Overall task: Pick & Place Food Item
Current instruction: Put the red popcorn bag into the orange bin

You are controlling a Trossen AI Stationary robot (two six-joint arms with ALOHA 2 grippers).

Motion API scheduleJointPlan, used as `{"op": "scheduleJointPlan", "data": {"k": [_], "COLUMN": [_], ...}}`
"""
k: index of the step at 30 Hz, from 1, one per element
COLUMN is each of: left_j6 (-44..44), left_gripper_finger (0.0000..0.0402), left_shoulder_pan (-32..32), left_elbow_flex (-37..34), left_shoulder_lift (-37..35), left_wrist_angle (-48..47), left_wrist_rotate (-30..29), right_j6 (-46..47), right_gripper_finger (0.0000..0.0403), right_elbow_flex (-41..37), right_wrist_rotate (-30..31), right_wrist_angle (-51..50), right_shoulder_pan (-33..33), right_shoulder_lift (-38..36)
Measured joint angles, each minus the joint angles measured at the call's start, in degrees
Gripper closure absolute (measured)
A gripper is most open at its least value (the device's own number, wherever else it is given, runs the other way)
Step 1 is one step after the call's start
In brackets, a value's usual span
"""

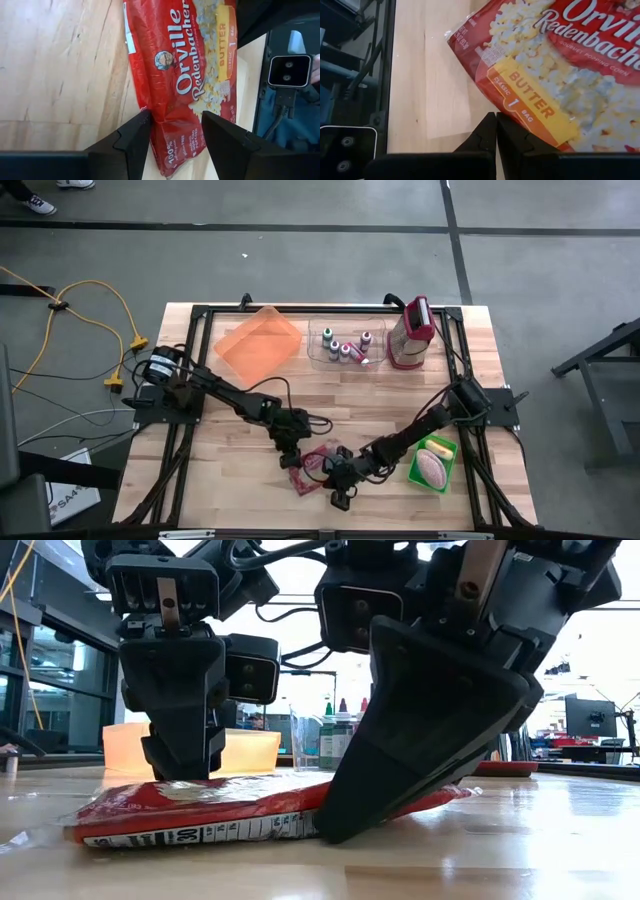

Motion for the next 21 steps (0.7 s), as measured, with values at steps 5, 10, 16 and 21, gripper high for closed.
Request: {"op": "scheduleJointPlan", "data": {"k": [5, 10, 16, 21], "left_j6": [1.0, 2.6, 4.2, 3.8], "left_gripper_finger": [0.0223, 0.0223, 0.0223, 0.0223], "left_shoulder_pan": [0.0, -0.6, -3.4, -3.3], "left_elbow_flex": [0.0, 0.0, 0.0, -0.1], "left_shoulder_lift": [-1.3, -2.5, -2.1, -2.0], "left_wrist_angle": [-3.2, -5.4, -5.9, -5.0], "left_wrist_rotate": [-3.1, -7.1, -12.7, -7.8], "right_j6": [-0.1, 0.1, 0.0, -0.1], "right_gripper_finger": [0.0400, 0.0400, 0.0400, 0.0400], "right_elbow_flex": [0.0, 0.0, 0.0, 0.0], "right_wrist_rotate": [-0.5, -1.2, -1.5, -1.9], "right_wrist_angle": [-0.2, -0.3, -0.2, -0.1], "right_shoulder_pan": [-0.1, -0.1, -0.4, -1.1], "right_shoulder_lift": [0.0, 0.0, 0.0, 0.0]}}
